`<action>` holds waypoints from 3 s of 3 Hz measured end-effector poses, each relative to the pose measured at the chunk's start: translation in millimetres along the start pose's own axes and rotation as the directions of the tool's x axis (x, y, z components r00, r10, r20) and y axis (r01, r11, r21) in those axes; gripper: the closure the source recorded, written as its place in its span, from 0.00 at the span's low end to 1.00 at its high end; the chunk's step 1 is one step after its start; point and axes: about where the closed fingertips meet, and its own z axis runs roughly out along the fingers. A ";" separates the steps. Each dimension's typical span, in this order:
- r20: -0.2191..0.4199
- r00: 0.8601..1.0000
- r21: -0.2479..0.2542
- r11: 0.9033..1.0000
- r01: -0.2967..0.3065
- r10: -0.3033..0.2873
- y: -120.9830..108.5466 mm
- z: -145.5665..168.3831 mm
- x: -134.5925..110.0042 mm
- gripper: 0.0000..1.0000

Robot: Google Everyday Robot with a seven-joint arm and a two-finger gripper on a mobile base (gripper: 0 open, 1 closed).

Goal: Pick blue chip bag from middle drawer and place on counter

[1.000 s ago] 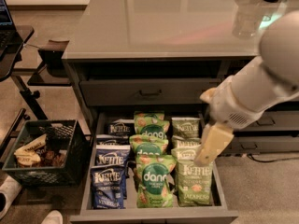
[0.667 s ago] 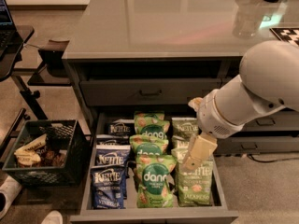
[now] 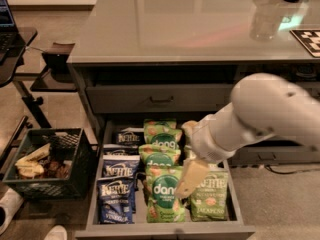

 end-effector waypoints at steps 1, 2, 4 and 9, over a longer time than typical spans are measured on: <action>0.055 0.998 -0.024 0.999 0.042 -0.041 2.7 66.5 -2.7 0.00; 0.108 0.993 -0.034 0.998 0.059 -0.055 0.2 119.1 -3.8 0.00; 0.204 0.979 -0.106 0.994 0.015 0.007 -12.4 196.7 1.1 0.00; 0.254 0.966 -0.069 0.997 -0.032 0.048 -10.3 321.1 -2.5 0.00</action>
Offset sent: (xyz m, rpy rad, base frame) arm 0.0365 0.0939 -0.1605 0.1762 -0.0295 0.0915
